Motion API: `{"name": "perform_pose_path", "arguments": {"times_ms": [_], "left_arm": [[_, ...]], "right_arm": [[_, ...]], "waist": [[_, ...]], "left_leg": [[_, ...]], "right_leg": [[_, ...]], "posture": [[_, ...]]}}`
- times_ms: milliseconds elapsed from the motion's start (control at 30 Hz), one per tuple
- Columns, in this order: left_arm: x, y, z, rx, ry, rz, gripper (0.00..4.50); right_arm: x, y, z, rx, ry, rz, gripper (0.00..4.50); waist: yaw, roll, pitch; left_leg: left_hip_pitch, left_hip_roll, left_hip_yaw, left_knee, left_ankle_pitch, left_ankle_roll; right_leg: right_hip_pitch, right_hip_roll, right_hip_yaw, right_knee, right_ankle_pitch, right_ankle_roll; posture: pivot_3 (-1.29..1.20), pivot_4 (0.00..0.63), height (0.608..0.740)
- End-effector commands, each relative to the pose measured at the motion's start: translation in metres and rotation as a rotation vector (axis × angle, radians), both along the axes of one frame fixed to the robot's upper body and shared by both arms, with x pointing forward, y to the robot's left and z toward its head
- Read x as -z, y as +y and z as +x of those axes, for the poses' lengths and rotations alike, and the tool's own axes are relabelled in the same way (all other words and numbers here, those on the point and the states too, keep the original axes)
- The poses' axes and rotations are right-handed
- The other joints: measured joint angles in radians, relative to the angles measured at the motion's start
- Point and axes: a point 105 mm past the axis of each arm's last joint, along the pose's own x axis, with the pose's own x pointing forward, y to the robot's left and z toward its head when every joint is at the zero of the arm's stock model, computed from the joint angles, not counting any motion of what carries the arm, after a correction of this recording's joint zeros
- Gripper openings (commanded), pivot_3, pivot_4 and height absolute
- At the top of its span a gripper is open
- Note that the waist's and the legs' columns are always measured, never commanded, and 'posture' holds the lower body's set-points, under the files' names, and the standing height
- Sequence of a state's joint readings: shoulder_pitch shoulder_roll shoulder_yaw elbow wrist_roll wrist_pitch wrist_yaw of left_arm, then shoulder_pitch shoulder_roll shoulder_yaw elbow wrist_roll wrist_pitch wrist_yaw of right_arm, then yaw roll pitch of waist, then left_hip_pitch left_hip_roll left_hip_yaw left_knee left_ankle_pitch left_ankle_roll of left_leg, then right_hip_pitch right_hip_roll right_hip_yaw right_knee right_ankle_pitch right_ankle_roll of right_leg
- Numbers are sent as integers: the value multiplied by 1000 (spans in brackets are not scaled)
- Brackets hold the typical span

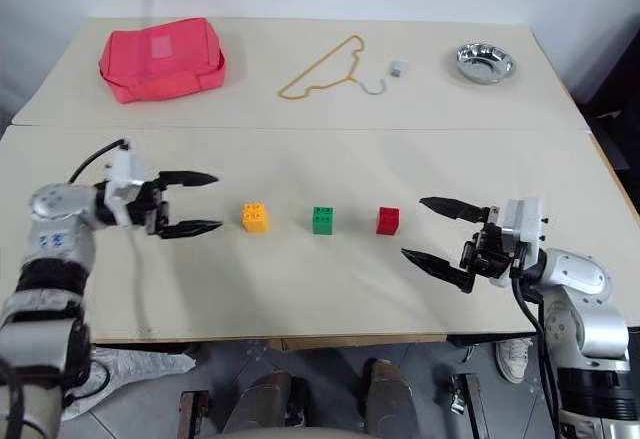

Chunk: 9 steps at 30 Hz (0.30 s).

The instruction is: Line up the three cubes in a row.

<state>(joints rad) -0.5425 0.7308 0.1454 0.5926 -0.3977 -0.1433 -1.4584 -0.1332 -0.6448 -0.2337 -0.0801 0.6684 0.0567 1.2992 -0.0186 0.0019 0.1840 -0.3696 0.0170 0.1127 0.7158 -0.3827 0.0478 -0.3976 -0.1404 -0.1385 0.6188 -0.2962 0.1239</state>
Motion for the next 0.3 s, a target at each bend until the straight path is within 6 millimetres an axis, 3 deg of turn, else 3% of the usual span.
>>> {"name": "perform_pose_path", "arguments": {"times_ms": [33,167,300], "left_arm": [[-18,2,-11,-24,-59,-33,4474],[-15,10,-16,-70,-55,-6,4474],[-9,20,-18,-110,-56,21,4474]], "right_arm": [[-3,-7,-4,-38,-54,-42,4500],[-5,-19,6,-15,-63,-29,4500],[13,-34,9,-9,-25,-121,4500]], "waist": [[13,0,0],[23,0,0],[21,0,0]], "left_leg": [[0,-1,0,1,0,1],[0,-3,-2,3,0,2],[1,-4,-2,2,0,2]], "right_leg": [[0,-1,0,0,0,0],[3,-4,0,0,1,1],[3,-4,-1,0,1,1]], "posture": [[0,150,740],[0,150,740],[0,150,740]]}}
